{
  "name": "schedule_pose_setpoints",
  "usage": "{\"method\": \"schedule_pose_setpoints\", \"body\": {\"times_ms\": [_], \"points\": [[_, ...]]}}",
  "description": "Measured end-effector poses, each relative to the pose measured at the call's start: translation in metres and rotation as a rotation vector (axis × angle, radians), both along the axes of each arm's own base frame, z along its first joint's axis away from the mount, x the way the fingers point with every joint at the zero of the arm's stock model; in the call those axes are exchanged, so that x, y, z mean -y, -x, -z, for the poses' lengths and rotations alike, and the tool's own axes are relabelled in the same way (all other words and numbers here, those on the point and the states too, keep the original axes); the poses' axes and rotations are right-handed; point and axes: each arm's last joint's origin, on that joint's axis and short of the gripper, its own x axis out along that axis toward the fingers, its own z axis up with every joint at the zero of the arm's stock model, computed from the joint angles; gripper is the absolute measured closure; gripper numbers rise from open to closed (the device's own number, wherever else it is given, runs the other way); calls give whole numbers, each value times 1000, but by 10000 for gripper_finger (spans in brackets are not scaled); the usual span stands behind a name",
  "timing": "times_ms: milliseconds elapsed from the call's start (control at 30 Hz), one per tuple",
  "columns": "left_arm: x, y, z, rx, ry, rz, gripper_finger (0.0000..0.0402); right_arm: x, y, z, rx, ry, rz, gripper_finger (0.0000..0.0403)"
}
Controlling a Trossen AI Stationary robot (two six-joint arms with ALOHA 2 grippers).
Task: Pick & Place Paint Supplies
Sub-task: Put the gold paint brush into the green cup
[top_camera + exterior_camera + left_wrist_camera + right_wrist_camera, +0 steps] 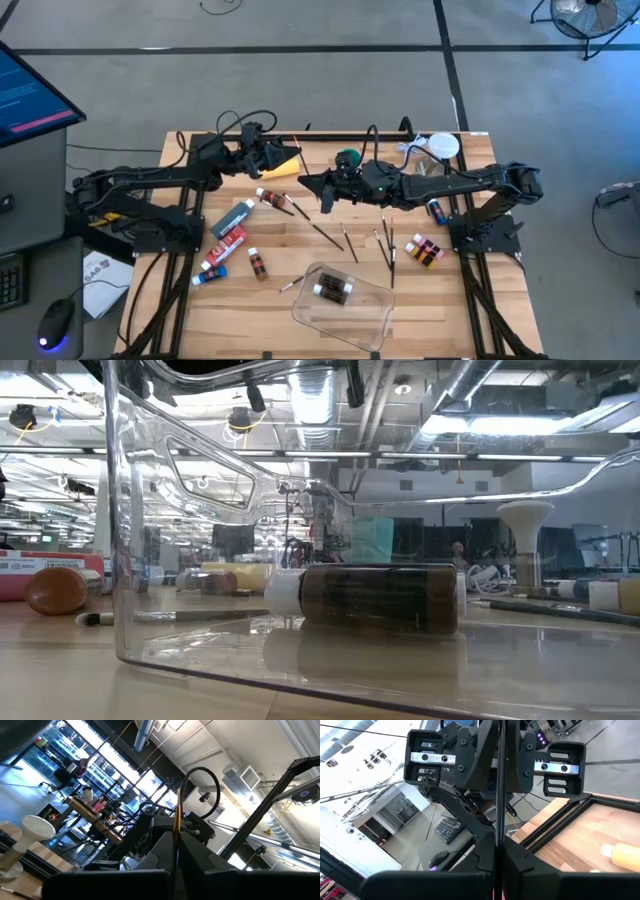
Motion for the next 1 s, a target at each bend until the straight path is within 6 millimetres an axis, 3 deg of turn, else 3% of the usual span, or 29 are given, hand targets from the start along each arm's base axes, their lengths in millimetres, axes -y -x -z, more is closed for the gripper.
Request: {"method": "schedule_pose_setpoints", "body": {"times_ms": [467,1000], "points": [[1,0,1,-12,-7,26,401,6,0,0,1,0,13,355],[2,-2,3,-42,-9,61,401,14,0,-2,27,-3,36,353]]}}
